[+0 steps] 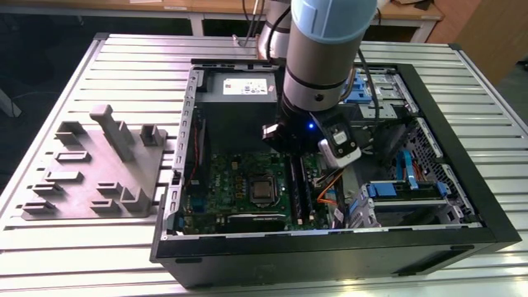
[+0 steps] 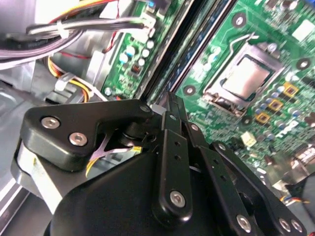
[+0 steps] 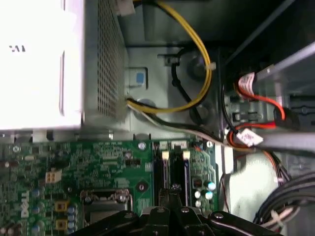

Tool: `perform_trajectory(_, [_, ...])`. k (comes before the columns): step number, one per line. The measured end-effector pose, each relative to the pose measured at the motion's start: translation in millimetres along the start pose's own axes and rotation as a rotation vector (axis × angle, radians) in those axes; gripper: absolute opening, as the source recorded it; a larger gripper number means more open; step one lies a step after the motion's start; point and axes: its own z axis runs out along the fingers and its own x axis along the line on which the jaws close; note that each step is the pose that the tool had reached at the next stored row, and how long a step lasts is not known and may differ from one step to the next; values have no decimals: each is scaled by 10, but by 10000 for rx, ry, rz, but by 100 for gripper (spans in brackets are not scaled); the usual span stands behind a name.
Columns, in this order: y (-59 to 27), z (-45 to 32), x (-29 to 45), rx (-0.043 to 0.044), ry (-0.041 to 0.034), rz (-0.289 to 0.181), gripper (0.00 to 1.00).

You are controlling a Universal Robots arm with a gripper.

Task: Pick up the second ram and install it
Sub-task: 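Press down the second ram until it locks into place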

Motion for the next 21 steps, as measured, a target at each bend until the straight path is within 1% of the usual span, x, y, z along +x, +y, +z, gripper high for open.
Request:
perform_trajectory(6, [-134,-12,-6,23,-1,0,10])
perform_trajectory(14, [-333,-29,-15,53,-3,-2,10])
perform_trajectory(21, [-497,-44,-22,97,-4,-3,10])
